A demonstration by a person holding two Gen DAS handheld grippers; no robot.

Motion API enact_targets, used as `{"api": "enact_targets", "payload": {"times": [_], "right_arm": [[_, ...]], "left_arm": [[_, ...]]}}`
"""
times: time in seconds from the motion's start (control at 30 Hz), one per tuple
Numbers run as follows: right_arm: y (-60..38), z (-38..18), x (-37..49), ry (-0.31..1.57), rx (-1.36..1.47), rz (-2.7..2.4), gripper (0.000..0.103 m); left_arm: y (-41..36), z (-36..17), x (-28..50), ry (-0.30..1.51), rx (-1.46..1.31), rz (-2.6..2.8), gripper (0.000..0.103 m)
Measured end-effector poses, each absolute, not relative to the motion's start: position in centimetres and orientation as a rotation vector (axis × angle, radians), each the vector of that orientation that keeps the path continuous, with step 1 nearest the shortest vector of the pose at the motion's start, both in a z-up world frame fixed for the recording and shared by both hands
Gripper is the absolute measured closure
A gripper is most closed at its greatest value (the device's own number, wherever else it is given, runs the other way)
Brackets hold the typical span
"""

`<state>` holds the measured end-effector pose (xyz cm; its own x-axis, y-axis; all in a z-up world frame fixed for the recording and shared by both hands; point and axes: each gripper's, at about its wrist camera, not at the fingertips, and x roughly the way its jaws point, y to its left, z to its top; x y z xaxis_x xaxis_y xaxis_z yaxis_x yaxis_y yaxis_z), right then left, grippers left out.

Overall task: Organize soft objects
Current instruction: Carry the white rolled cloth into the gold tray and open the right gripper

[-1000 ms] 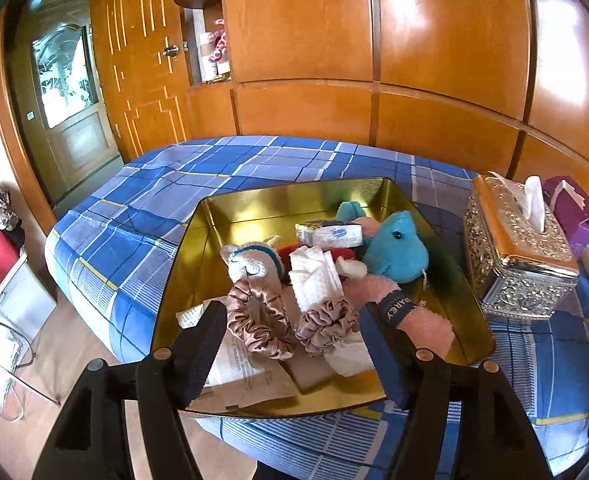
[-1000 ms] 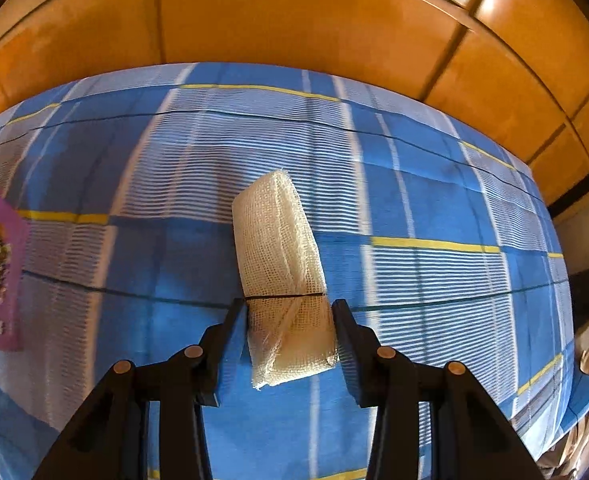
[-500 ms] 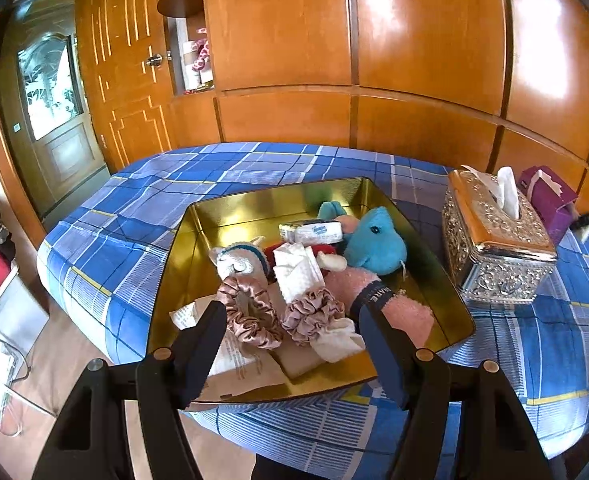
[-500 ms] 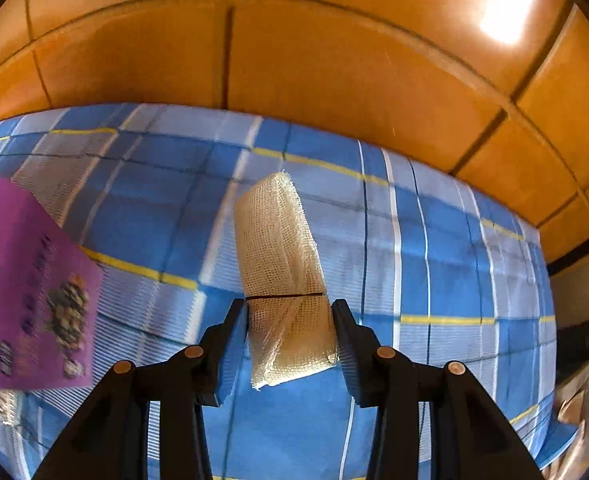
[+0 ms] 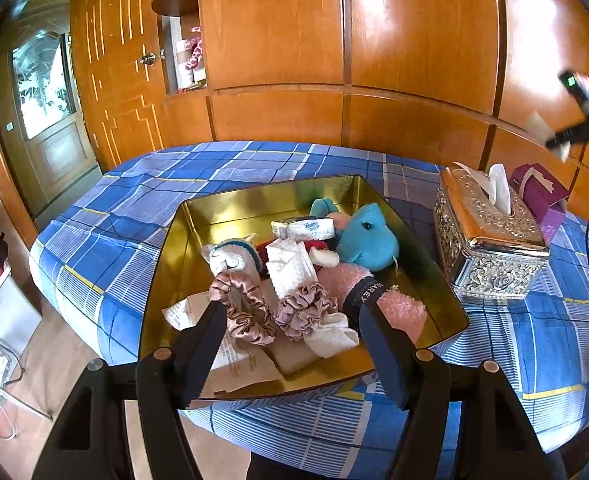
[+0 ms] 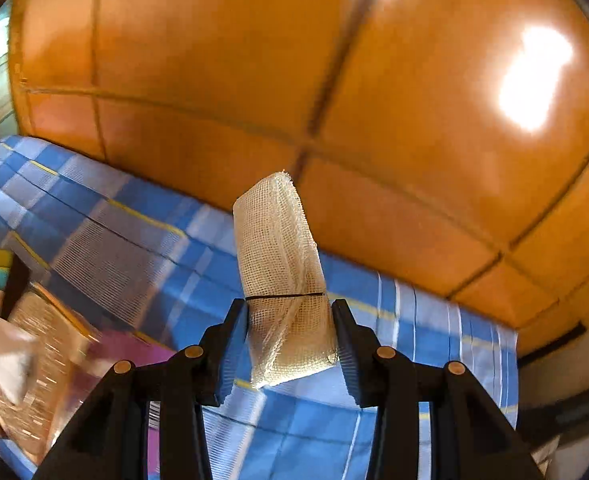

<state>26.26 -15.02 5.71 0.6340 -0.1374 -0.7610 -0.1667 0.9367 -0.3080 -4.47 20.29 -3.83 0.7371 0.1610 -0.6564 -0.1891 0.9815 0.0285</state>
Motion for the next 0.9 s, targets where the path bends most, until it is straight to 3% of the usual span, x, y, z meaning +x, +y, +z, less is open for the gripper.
{"api": "enact_targets", "payload": {"times": [0.33, 0.9], "right_arm": [[-0.6, 8.3, 21.2, 0.772, -0.565, 0.349, 0.061], [11.3, -2.0, 8.3, 0.908, -0.636, 0.912, 0.061]], "left_arm": [[20.8, -4.7, -4.3, 0.740, -0.057, 0.203, 0.031], [25.8, -4.3, -5.2, 0.739, -0.157, 0.323, 0.031]]}}
